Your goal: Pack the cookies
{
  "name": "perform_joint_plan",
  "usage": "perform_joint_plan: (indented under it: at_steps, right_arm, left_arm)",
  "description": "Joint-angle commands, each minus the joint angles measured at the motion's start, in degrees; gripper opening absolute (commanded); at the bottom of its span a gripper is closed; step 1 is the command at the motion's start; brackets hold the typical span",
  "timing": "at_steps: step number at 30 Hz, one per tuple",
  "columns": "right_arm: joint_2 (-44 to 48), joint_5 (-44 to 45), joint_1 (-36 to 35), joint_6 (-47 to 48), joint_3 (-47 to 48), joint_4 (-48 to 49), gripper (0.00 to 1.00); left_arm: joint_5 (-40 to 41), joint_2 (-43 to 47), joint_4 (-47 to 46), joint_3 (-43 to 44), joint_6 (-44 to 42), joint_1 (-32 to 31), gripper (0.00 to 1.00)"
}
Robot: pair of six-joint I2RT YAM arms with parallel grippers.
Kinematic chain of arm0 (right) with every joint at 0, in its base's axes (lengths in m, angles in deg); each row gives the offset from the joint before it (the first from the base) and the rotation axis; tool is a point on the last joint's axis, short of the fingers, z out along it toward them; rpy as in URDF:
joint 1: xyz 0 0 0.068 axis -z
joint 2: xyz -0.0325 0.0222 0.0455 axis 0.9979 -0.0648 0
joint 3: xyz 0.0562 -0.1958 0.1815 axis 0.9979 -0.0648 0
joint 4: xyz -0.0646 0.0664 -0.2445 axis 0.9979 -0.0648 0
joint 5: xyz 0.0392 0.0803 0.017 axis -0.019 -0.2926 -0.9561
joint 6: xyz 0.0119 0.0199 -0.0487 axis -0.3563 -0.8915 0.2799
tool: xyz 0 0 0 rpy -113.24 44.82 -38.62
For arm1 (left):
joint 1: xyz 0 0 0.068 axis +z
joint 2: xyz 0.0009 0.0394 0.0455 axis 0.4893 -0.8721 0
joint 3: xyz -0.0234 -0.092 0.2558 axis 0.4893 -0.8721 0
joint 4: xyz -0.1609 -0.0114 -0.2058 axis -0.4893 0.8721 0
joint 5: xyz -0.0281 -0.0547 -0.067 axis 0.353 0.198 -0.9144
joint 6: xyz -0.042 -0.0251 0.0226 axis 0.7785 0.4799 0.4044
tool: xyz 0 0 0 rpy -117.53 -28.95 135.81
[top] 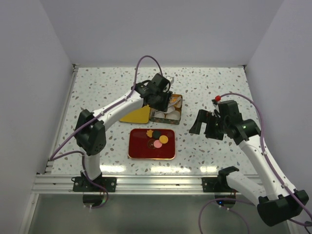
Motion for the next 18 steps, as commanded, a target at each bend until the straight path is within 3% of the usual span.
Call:
perform_joint_plan:
  at_steps: [1, 13, 18]
  right_arm:
    - [0.0, -1.9, -0.1, -0.9, -0.4, 2.1, 0.99]
    - [2.7, -3.3, -0.1, -1.6, -1.7, 1.8, 0.99]
    - [3.9, -5.5, -0.1, -2.6, -3.1, 2.7, 0.99]
  left_arm:
    - [0.5, 4.2, -1.7, 0.0, -0.6, 0.3, 0.5]
    - [4.8, 11.1, 2.7, -0.4, 0.6, 0.5, 0.52]
    - [6.8, 19.6, 4.9, -8.6, 1.8, 0.6, 0.51]
